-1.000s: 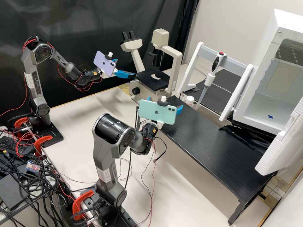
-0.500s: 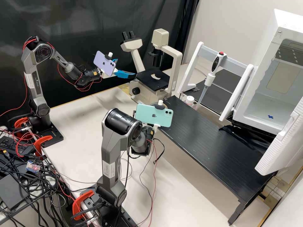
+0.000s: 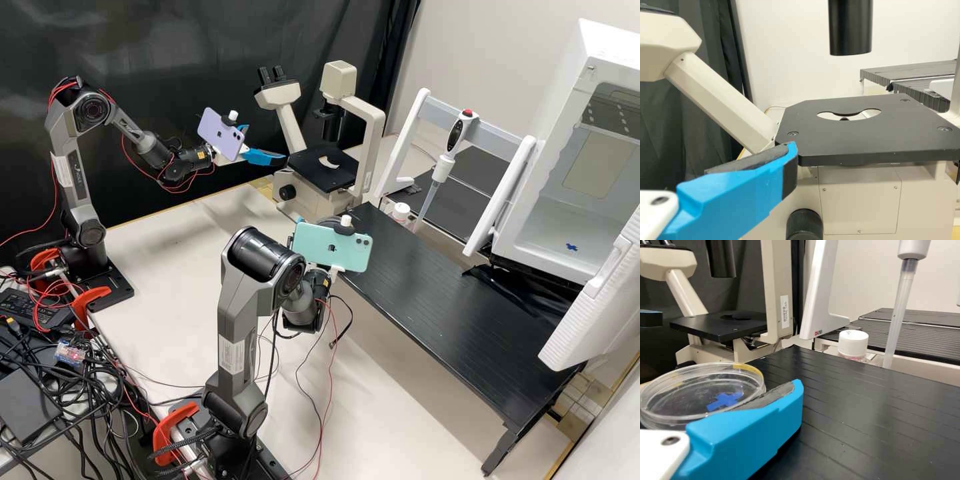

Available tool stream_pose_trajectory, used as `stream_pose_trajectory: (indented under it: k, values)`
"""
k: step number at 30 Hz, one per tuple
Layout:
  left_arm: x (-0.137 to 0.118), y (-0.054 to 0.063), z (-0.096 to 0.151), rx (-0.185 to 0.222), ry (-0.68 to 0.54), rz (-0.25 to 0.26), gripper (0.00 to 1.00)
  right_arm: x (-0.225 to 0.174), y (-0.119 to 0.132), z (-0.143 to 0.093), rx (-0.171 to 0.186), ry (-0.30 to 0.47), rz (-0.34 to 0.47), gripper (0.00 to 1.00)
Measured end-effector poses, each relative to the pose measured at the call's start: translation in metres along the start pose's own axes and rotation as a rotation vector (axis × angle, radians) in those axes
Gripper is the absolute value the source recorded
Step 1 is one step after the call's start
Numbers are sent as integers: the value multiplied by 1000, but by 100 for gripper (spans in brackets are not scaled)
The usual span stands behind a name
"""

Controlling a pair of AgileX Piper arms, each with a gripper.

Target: Move the petri dish to the incubator

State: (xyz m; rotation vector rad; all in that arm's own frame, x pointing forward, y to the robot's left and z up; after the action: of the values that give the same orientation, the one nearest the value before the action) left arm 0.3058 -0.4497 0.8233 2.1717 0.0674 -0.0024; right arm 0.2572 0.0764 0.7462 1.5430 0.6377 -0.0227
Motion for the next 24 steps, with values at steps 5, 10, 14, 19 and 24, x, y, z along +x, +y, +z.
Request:
stream_pose_trajectory:
  k: [5,10,14,19,24]
  values:
    - [0,0,0,0,0,0,100,2,2,0,12,-5,-1,0]
    - [0,0,0,0,0,0,100,3,2,0,8,-6,-1,100]
    - [0,0,0,0,0,0,100,3,2,1,-54,-19,-3,100]
    - [0,0,0,0,0,0,100,4,2,1,-81,-30,2,100]
    - [0,0,0,0,0,0,100,4,1,1,-81,-34,0,0]
